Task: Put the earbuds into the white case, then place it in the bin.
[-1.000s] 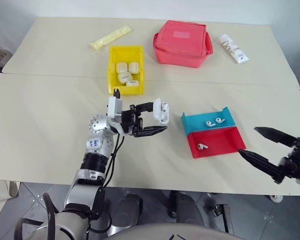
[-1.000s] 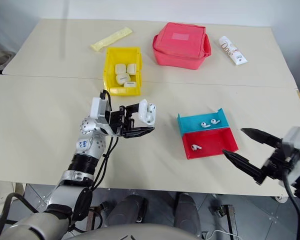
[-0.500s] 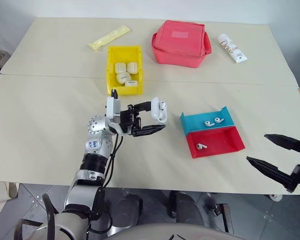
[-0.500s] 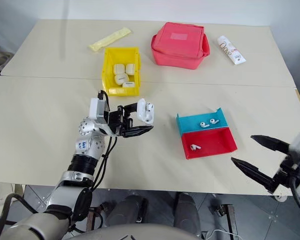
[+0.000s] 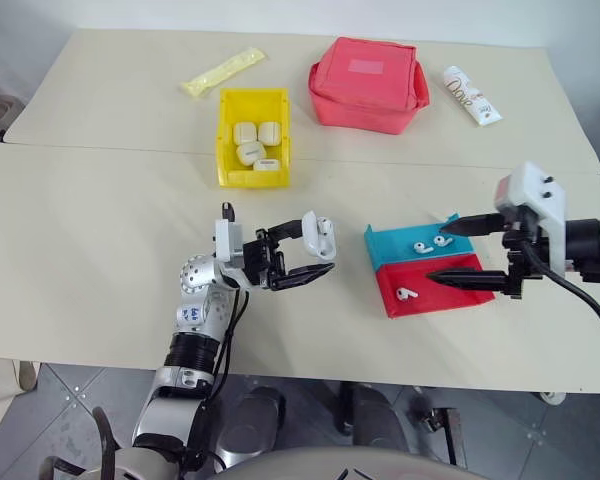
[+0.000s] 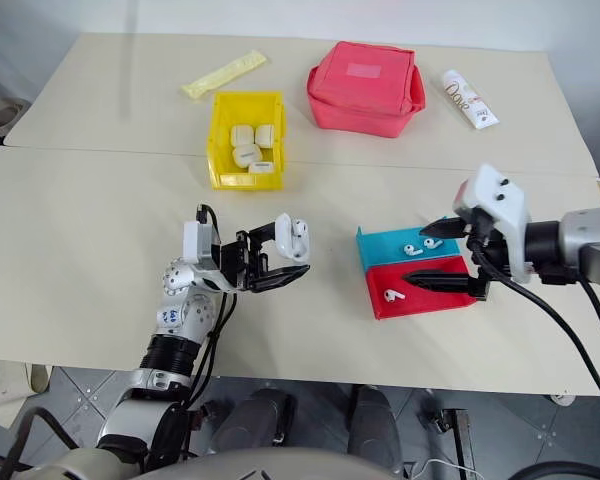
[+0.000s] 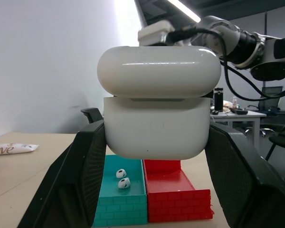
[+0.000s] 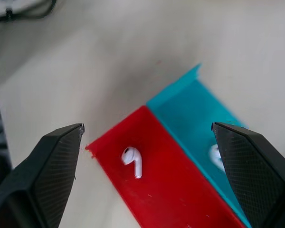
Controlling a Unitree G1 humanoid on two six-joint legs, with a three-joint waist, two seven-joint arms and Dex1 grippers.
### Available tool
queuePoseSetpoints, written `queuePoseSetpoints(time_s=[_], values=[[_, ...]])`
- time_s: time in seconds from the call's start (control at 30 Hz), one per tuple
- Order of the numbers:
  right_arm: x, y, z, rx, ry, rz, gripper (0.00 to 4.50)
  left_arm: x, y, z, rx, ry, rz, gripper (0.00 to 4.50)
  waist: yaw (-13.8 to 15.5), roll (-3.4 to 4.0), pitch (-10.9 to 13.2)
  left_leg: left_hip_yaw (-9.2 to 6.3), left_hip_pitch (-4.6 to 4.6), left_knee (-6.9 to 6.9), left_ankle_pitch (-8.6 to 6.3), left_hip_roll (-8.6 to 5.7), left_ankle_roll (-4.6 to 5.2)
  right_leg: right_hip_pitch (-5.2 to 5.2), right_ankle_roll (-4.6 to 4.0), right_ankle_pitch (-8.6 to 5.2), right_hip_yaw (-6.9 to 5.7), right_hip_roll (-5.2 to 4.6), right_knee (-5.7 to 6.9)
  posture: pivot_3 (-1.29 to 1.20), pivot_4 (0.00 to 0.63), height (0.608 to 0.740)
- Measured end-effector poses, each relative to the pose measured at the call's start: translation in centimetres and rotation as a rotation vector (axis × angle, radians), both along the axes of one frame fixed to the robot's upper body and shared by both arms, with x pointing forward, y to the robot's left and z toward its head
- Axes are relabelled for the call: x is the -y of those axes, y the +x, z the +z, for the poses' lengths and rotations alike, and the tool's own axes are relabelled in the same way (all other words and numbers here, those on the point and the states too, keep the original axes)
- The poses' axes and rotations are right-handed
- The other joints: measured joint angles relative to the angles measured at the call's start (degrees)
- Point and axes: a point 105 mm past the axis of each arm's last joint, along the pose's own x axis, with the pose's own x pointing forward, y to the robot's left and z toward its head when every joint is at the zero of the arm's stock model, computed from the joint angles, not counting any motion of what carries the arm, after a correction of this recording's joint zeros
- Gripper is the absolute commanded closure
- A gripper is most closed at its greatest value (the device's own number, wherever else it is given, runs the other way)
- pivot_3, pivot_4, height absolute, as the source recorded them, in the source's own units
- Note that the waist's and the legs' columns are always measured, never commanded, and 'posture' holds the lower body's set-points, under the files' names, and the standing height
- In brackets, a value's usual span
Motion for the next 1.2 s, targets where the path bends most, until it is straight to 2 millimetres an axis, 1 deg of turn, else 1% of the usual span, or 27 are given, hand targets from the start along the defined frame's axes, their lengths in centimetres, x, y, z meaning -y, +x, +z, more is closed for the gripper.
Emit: queuePoseSetpoints(time_s=[0.07, 0.1, 0.13, 0.17, 0.33, 0.43, 0.63, 0.83, 0.97, 1.1, 1.2], values=[[0.1, 1.2, -0.5, -0.012, -0.040, -0.016, 0.02, 0.1, -0.3, -0.2, -0.005, -0.002, 0.004, 1.74, -0.23, -0.01, -0.01, 0.03, 0.01, 0.01, 0.00, 0.00, 0.00, 0.00, 0.00, 0.03, 0.02, 0.01, -0.02, 0.00, 0.150, 0.740], [0.2, 1.7, -0.8, -0.017, -0.057, -0.029, 0.39, 0.2, -0.4, -0.2, -0.005, -0.001, 0.004, 1.74, -0.27, -0.01, -0.01, 0.03, -0.01, 0.01, 0.00, 0.00, 0.00, -0.02, 0.00, 0.03, 0.01, 0.01, -0.02, 0.00, 0.150, 0.740], [0.3, 2.3, -1.0, -0.023, -0.071, -0.043, 0.58, 0.3, -0.4, -0.2, -0.003, -0.003, 0.004, 1.74, -0.29, -0.02, 0.00, 0.03, -0.01, 0.02, 0.00, 0.01, -0.01, -0.02, 0.00, 0.03, -0.01, 0.02, -0.01, 0.00, 0.150, 0.740], [0.2, 3.0, -1.3, -0.024, -0.088, -0.050, 0.91, 0.3, -0.5, -0.2, -0.002, -0.004, 0.007, 1.74, -0.40, 0.00, -0.01, 0.03, -0.02, 0.01, 0.01, 0.00, -0.02, -0.07, 0.00, 0.03, 0.02, 0.03, 0.03, 0.00, 0.150, 0.740], [0.5, 5.5, -2.1, -0.053, -0.190, -0.122, 0.91, 0.5, -0.7, -0.5, -0.007, -0.013, 0.022, 1.74, -0.75, 0.06, -0.04, 0.00, -0.19, 0.03, 0.03, 0.00, -0.06, -0.22, 0.00, 0.04, -0.02, 0.04, 0.15, 0.00, 0.150, 0.740], [0.5, 5.9, -2.4, -0.074, -0.210, -0.135, 1.48, 0.6, -0.7, -0.6, -0.015, -0.019, 0.027, 1.74, -0.73, 0.06, -0.05, -0.04, -0.27, 0.08, 0.04, 0.00, -0.05, -0.24, -0.02, 0.09, -0.07, 0.05, 0.18, 0.00, 0.150, 0.740], [0.2, 6.6, -2.3, -0.088, -0.245, -0.155, 1.48, 0.9, -0.9, -0.1, 0.008, -0.035, 0.029, 1.74, -1.24, 0.08, -0.05, -0.03, -0.27, 0.07, 0.04, -0.01, -0.05, -0.24, -0.01, 0.12, -0.07, 0.05, 0.18, 0.00, 0.150, 0.740], [-0.3, 6.7, -3.2, -0.133, -0.267, -0.150, 1.48, 1.1, -1.0, -0.1, 0.009, -0.036, 0.025, 1.74, -1.51, 0.08, -0.06, -0.03, -0.27, 0.08, 0.05, -0.01, -0.05, -0.24, -0.01, 0.12, -0.07, 0.07, 0.20, 0.00, 0.150, 0.740], [-0.6, 7.1, -3.5, -0.144, -0.268, -0.156, 1.48, 1.2, -1.1, -0.3, 0.001, -0.037, 0.024, 1.74, -1.50, 0.08, -0.06, -0.03, -0.27, 0.08, 0.05, -0.02, -0.05, -0.24, -0.01, 0.12, -0.06, 0.06, 0.21, 0.00, 0.150, 0.740], [-0.1, 7.4, -3.8, -0.155, -0.284, -0.178, 1.48, 1.2, -1.4, -0.8, -0.018, -0.037, 0.030, 1.74, -1.50, 0.08, -0.06, -0.03, -0.27, 0.08, 0.05, -0.02, -0.05, -0.24, -0.01, 0.13, -0.06, 0.06, 0.22, 0.00, 0.150, 0.740], [-0.1, 7.6, -4.4, -0.170, -0.304, -0.180, 1.48, 1.2, -1.4, -0.8, -0.019, -0.037, 0.033, 1.74, -1.52, 0.09, -0.06, -0.03, -0.27, 0.08, 0.05, -0.01, -0.06, -0.24, -0.01, 0.12, -0.07, 0.07, 0.23, 0.00, 0.150, 0.740]])
